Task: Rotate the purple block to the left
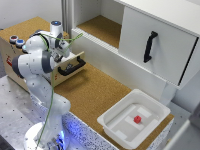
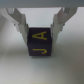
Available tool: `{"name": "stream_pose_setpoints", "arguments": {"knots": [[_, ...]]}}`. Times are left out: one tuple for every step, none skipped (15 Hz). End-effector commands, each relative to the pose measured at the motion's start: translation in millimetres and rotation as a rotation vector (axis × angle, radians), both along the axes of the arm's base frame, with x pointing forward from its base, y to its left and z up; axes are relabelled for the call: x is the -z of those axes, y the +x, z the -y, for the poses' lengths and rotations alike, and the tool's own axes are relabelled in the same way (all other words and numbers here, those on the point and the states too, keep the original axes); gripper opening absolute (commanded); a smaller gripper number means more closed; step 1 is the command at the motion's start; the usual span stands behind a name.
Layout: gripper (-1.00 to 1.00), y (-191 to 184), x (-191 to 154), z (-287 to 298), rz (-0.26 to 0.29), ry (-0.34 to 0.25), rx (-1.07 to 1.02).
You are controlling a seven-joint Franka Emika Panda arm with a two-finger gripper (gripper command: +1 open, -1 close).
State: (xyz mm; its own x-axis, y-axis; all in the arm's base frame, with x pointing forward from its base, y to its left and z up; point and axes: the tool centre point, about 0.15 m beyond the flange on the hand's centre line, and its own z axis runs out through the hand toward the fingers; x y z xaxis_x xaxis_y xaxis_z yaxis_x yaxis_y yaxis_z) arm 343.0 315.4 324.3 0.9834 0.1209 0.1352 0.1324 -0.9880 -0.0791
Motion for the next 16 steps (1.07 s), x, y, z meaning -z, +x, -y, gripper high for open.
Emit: {"name": "stream_pose_setpoints", "arguments": {"knots": [[-1.00,32.9,-23.1,3.3,-0.017,-0.155,-0.016],[-1.00,38.1,-22.7,4.8,-0.038,-0.165,-0.040],[-1.00,41.7,-22.7,5.3,-0.049,-0.162,-0.089],[-1.00,42.9,-21.3,4.2,-0.055,-0.160,-0.142],[-1.00,42.2,-19.2,2.5,-0.054,-0.157,-0.210],[-1.00,41.4,-18.3,1.0,-0.052,-0.155,-0.269],[-1.00,38.5,-20.5,-0.4,-0.047,-0.155,-0.343],[-1.00,33.2,-22.8,0.0,-0.032,-0.158,-0.444],[-1.00,28.8,-22.5,3.4,-0.016,-0.174,-0.543],[-1.00,26.5,-19.5,10.7,-0.012,-0.193,-0.626],[-1.00,24.7,-16.1,18.3,-0.004,-0.219,-0.705],[-1.00,22.4,-14.1,26.7,0.007,-0.237,-0.789],[-1.00,21.3,-13.3,34.0,0.014,-0.239,-0.854],[-1.00,18.6,-11.2,40.8,0.021,-0.239,-0.931],[-1.00,15.5,-9.1,47.8,0.036,-0.231,-0.998],[-1.00,13.8,-7.4,53.3,0.053,-0.203,-1.049]]}}
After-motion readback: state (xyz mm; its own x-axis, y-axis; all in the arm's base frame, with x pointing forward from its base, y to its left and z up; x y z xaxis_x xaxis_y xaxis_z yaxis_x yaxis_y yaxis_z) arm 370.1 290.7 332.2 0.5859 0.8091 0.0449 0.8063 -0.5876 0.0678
